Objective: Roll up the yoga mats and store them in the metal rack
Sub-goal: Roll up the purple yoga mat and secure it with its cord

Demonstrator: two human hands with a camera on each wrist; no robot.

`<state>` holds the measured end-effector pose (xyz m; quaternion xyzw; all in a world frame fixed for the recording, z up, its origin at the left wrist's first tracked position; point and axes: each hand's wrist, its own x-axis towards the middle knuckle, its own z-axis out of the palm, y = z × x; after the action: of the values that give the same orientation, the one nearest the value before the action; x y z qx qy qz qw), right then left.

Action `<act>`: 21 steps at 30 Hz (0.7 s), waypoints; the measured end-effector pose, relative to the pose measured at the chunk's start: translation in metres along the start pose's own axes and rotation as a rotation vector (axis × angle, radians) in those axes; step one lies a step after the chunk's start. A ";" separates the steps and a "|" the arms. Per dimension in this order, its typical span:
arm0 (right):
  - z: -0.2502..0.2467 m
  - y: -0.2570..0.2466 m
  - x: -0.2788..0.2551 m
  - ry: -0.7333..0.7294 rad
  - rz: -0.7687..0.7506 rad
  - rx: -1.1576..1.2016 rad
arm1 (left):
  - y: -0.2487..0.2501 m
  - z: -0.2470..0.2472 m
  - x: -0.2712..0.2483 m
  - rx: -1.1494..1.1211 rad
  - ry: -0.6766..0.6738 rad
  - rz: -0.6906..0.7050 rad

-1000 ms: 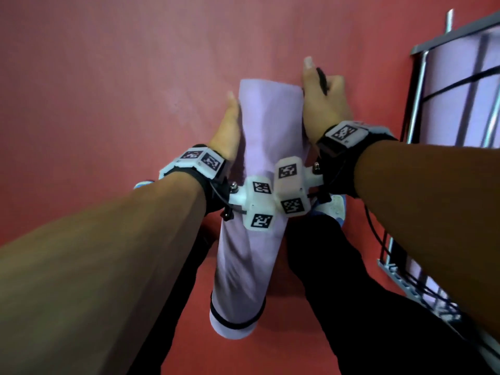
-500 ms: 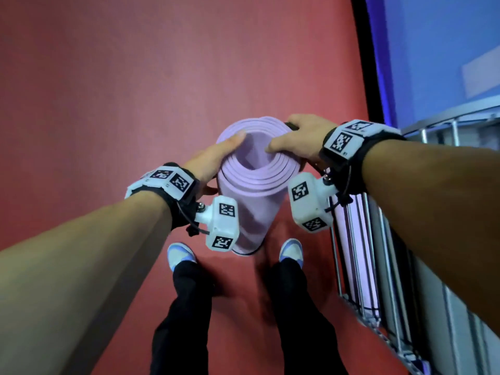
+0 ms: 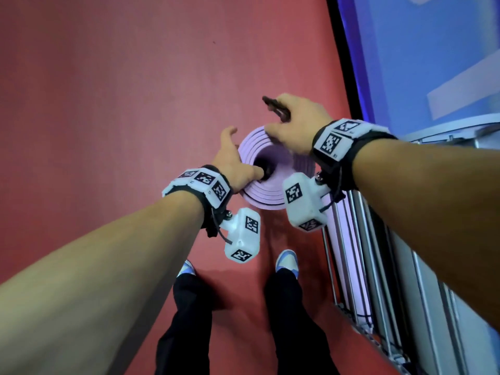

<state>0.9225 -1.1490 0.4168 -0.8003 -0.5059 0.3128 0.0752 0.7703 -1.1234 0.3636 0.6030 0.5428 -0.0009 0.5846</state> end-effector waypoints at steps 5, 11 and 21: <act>0.006 -0.017 0.002 -0.277 -0.185 -0.345 | 0.002 0.010 0.000 0.029 0.070 0.137; 0.017 -0.007 -0.005 -0.053 -0.240 -0.244 | 0.002 0.001 0.013 0.101 0.283 0.209; 0.019 0.018 -0.006 0.158 0.070 -0.141 | 0.010 -0.003 0.035 -0.096 0.476 0.019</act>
<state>0.9236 -1.1660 0.3964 -0.8429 -0.4910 0.2149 0.0472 0.7889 -1.0957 0.3495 0.5628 0.6590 0.1723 0.4682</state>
